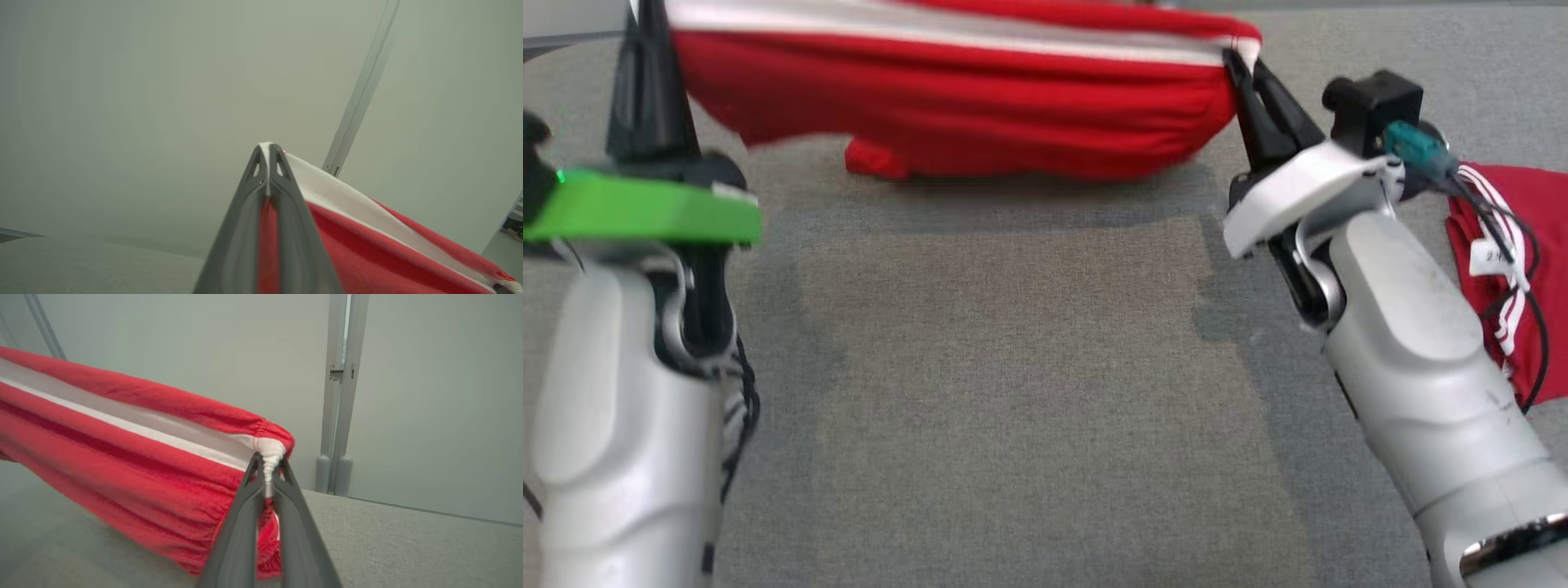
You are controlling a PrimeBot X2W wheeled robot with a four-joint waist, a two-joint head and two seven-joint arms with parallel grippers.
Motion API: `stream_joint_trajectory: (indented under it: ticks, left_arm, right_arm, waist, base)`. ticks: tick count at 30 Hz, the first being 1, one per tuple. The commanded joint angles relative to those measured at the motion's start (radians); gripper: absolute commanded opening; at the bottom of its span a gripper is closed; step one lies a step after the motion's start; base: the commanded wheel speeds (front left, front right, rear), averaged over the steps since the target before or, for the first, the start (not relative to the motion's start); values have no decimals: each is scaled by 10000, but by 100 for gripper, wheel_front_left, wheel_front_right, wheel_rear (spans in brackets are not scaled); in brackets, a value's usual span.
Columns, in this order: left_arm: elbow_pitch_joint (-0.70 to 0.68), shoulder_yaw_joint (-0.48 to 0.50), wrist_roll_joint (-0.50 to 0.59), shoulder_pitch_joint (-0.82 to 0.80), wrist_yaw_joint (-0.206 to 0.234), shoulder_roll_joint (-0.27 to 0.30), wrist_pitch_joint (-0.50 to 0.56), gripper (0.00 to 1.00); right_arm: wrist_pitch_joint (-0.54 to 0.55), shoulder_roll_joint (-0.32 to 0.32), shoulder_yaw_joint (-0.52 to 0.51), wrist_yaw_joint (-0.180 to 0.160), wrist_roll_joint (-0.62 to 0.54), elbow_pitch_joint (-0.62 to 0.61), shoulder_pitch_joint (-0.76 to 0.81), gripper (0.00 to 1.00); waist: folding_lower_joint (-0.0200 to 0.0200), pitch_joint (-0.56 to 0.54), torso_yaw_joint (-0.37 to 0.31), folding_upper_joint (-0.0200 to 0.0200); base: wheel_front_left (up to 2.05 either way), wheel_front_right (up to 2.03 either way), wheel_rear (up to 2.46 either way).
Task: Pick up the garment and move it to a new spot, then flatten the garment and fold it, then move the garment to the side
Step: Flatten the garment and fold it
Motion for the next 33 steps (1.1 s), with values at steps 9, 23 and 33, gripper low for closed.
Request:
stream_joint_trajectory:
  ticks: [9, 23, 33]
  left_arm:
    - [-2733, 1525, 674, 4246, -323, -1136, -66, 0]
    - [-4103, 1573, 579, 7408, -417, -1649, -59, 0]
    - [-4668, 1430, 608, 9032, -412, -1657, -59, 0]
  right_arm:
    - [-23, -234, -163, -24, 289, -2510, 2973, 0]
    - [-24, -408, -148, -23, -449, -5050, 6070, 0]
    - [-24, -107, -638, -23, -541, -6047, 8291, 0]
  waist:
    - [-1, -58, 45, 37]
    - [-1, -908, 229, 37]
    - [-1, -1828, 436, 37]
  base:
    - [0, 0, 0]
    - [0, 0, 0]
    - [0, 0, 0]
